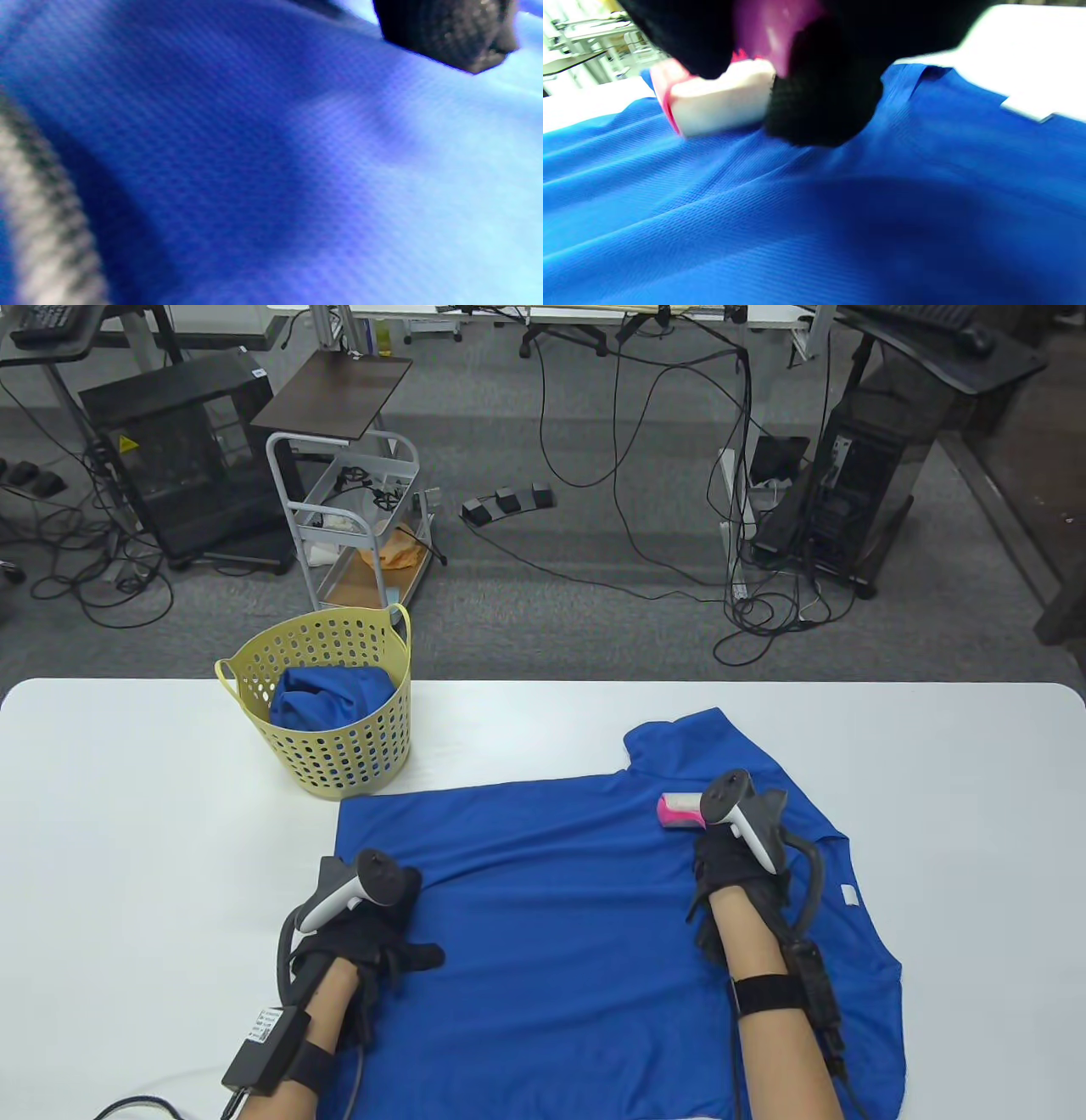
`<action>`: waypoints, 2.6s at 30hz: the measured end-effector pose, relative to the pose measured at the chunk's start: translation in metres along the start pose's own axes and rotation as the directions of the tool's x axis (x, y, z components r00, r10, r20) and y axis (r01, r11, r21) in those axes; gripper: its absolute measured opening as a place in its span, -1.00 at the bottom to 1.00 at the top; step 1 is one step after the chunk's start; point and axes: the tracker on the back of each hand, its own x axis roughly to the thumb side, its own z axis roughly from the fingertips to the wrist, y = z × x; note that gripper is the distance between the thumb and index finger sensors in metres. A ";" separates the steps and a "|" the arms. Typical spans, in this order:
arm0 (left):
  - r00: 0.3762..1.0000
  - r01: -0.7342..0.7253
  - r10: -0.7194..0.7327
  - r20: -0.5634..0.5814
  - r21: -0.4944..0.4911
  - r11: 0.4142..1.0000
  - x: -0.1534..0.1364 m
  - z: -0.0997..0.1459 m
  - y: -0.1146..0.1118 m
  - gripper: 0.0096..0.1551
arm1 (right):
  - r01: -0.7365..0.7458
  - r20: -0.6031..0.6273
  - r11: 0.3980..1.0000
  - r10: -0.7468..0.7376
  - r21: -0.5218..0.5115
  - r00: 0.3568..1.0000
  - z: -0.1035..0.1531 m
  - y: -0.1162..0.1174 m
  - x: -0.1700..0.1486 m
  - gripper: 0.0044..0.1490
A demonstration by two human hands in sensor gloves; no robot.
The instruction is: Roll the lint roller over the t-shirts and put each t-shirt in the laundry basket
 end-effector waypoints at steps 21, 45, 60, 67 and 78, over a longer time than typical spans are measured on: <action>1.000 0.003 -0.003 0.001 0.007 1.000 0.001 -0.001 0.000 0.27 | 0.028 -0.121 1.000 -0.029 -0.007 0.992 0.010 0.005 -0.030 -0.34; 1.000 0.003 -0.003 -0.005 -0.003 1.000 0.001 -0.002 -0.001 0.27 | -0.183 -0.029 0.949 0.197 0.258 0.980 0.086 -0.018 -0.086 -0.40; 1.000 -0.003 0.003 0.005 -0.004 1.000 0.000 -0.002 -0.001 0.27 | 0.063 -0.154 0.998 -0.060 0.018 0.986 -0.037 -0.011 -0.039 -0.32; 1.000 -0.008 0.008 0.008 -0.009 1.000 -0.001 -0.003 -0.002 0.27 | -0.051 -0.133 0.995 0.061 0.082 0.989 -0.045 -0.018 -0.041 -0.26; 1.000 -0.010 0.010 0.003 -0.004 1.000 -0.001 -0.002 -0.002 0.26 | -0.204 -0.064 0.950 0.224 0.236 0.972 0.061 -0.026 -0.101 -0.42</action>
